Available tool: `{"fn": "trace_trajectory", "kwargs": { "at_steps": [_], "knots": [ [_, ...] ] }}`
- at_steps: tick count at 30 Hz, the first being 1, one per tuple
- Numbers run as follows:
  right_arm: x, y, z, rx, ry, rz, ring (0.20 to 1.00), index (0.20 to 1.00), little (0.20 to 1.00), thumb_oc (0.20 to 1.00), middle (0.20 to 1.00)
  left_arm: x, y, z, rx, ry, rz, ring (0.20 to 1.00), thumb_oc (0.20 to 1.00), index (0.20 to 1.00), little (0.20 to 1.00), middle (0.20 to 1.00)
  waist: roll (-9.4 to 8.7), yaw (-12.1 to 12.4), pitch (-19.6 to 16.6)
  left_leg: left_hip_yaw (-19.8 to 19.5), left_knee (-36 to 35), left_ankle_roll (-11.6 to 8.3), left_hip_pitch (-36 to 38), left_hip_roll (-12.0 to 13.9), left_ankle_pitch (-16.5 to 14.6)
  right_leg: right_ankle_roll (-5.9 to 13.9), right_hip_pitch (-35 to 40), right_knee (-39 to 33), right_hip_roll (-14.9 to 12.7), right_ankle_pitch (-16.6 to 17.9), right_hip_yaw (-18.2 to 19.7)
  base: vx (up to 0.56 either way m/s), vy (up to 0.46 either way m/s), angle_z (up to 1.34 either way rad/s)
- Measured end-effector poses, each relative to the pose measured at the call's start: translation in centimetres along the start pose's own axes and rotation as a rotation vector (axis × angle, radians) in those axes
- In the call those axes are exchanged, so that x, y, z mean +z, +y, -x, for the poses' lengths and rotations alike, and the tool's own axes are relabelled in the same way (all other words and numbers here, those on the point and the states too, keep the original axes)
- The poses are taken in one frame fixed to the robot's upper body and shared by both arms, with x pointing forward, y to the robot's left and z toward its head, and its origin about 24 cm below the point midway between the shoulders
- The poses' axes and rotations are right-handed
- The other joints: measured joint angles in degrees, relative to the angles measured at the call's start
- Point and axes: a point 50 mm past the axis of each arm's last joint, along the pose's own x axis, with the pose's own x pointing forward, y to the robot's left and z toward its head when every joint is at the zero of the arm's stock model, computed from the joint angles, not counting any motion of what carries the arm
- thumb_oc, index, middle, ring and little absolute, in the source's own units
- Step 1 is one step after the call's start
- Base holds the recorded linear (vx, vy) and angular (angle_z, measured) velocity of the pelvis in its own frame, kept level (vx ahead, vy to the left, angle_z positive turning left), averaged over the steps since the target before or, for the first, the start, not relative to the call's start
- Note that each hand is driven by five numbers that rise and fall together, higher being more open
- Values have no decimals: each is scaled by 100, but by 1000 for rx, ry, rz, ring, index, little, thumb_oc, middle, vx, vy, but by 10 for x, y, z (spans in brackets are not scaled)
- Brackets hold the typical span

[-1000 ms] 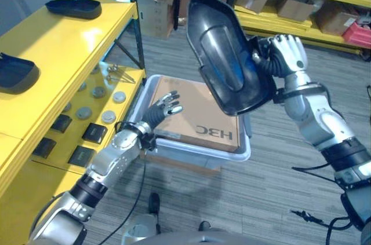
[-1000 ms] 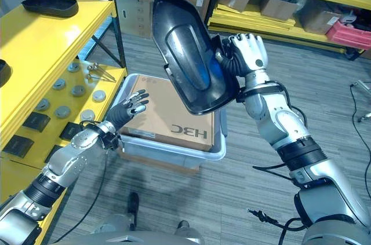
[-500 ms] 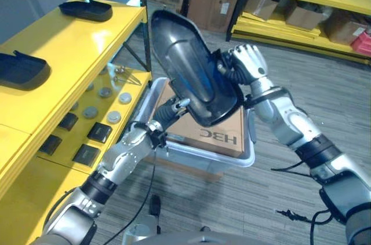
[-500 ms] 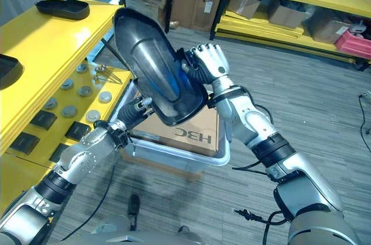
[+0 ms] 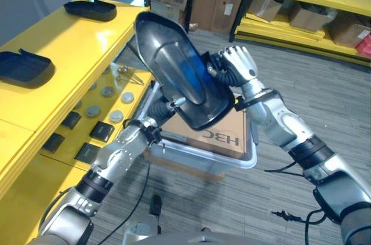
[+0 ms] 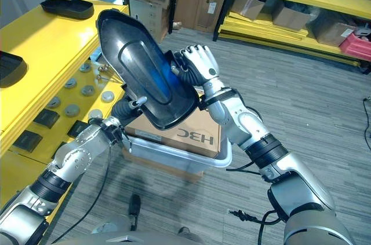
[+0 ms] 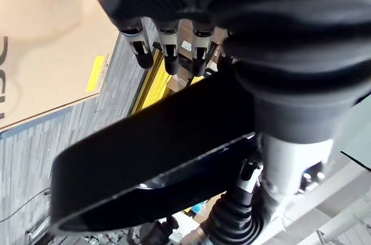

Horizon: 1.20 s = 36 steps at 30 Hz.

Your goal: Move parts from the plastic box to the shelf.

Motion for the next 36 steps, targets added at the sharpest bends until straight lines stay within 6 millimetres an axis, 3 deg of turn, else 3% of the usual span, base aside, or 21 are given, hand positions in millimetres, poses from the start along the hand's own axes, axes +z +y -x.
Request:
{"fn": "trace_trajectory", "kwargs": {
  "at_steps": [1,11,15,19,20,21,26,28,30,33,36],
  "knots": [
    [1,0,0,0,-6,-5,200,200,200,200,200,0,0,0,0,-2,1,200,200,200,200,200,0,1,0,0,0,0,0,0,0,0,0,0,0,0,0,0,0,0],
    [30,8,10,-14,-107,-156,200,200,200,200,200,-1,20,13,181,-40,7,200,200,200,200,200,10,-7,-7,5,0,1,-1,0,-7,1,-3,0,-1,-9,3,0,3,0],
    [67,15,14,-74,-119,-492,200,200,200,200,200,-3,25,17,282,-131,67,200,200,200,200,200,10,-56,-8,16,1,-3,5,-2,-16,1,-5,1,-6,-13,11,0,9,0],
    [81,29,26,-71,-62,-640,200,200,200,200,200,3,31,23,383,-242,61,200,200,200,200,200,-13,-45,-69,11,1,-7,-5,-4,-20,-3,-14,1,-9,-29,12,-8,13,0],
    [85,34,31,-61,-42,-676,558,558,558,558,558,4,34,26,427,-266,28,200,200,200,200,200,-10,-54,-70,12,1,-7,-13,-3,-20,-3,-21,1,-9,-29,12,-23,68,-1],
    [86,37,34,-53,-33,-687,1000,1000,1000,1000,1000,5,35,27,447,-277,8,200,200,200,200,200,-10,-54,-71,12,1,-7,-16,-3,-20,-3,-24,1,-9,-29,13,-11,114,0],
    [81,45,48,-74,106,-836,1000,1000,1000,1000,1000,16,37,33,548,-377,-218,200,200,200,200,200,-9,-67,-88,48,0,-2,-54,-18,-24,-38,-82,2,-42,-65,45,6,109,-4],
    [65,56,75,-131,352,-1011,1000,1000,1000,1000,1000,26,38,39,626,-449,-412,200,200,200,200,200,-16,-149,-96,109,1,37,-52,-51,-52,-22,-116,2,-89,-68,115,3,239,-13],
    [50,58,95,-191,512,-1062,1000,1000,1000,1000,1000,33,40,44,666,-506,-486,200,200,200,200,200,-14,-187,-95,176,-1,68,-52,-68,-78,-12,-156,2,-126,-62,194,-5,196,-19],
    [18,66,159,-246,865,-1056,1000,1000,1000,1000,1000,50,53,66,774,-625,-617,200,200,200,200,200,-15,-501,-96,339,-2,111,-9,-116,-145,100,-238,69,-227,-28,335,-15,128,-28],
    [3,81,219,-142,1113,-961,1000,1000,1000,1000,1000,57,63,87,848,-678,-691,200,200,200,200,200,-31,-720,-96,501,-3,128,62,-132,-219,141,-294,141,-277,-53,479,-32,53,-30]
  ]
}}
